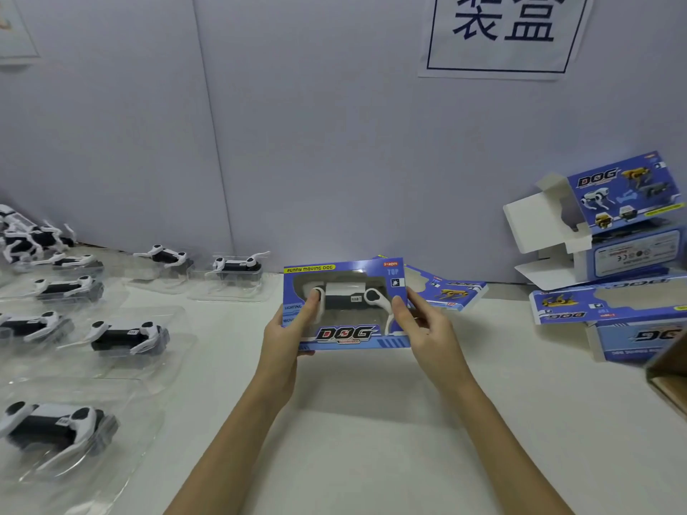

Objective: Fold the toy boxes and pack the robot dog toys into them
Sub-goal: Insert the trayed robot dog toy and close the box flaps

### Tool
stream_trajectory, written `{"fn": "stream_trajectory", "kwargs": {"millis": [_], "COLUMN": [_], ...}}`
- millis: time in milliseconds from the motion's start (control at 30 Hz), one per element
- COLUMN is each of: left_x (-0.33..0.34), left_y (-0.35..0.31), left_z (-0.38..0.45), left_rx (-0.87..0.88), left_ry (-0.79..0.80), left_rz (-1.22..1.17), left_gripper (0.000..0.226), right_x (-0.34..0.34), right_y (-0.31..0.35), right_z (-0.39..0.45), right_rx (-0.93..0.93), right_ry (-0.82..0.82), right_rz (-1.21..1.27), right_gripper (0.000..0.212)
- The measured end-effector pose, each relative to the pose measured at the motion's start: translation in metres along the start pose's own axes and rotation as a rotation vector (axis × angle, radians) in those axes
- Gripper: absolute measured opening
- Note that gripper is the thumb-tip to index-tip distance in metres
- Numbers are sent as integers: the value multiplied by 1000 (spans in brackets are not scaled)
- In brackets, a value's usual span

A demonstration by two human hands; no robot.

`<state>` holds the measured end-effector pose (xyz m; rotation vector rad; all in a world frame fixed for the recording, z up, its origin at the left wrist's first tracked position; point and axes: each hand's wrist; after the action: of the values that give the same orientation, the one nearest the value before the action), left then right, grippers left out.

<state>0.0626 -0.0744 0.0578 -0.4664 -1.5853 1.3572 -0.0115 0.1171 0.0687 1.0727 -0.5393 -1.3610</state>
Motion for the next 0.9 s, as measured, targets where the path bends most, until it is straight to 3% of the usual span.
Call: {"fn": "stream_trajectory", "kwargs": {"millis": [200,367,467,633,767,900], "left_x": [-4,-10,-8,-12,-19,-15], "left_y": [-3,-1,4,6,4,5], "left_z": [8,14,15,18,18,16], "left_rx": [-17,-44,-39,-17,-51,-68], "left_ry": [23,44,74,0,9,28], "left_rz": [-131,-142,-61,-62,-73,-52], "left_gripper": [47,48,61,63,65,63], "right_x": [-13,-33,-44,-68,-106,-139], "right_y": [1,9,10,16,19,11], "right_z": [1,3,3,13,16,16], "right_rx": [98,336,355,369,176,84], "right_ry": [-20,193,239,-220,-608,-1050], "right_rz": [-5,-81,-110,288,627,712], "right_gripper": [33,66,58,63,68,77]}}
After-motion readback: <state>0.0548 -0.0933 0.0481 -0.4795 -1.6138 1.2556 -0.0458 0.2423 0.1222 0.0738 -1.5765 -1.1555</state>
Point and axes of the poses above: each hand's wrist, its own z-axis towards the middle knuckle, its own x-axis out of the palm, y = z × x, and after that the axes turned 10 degrees about -z, right-handed
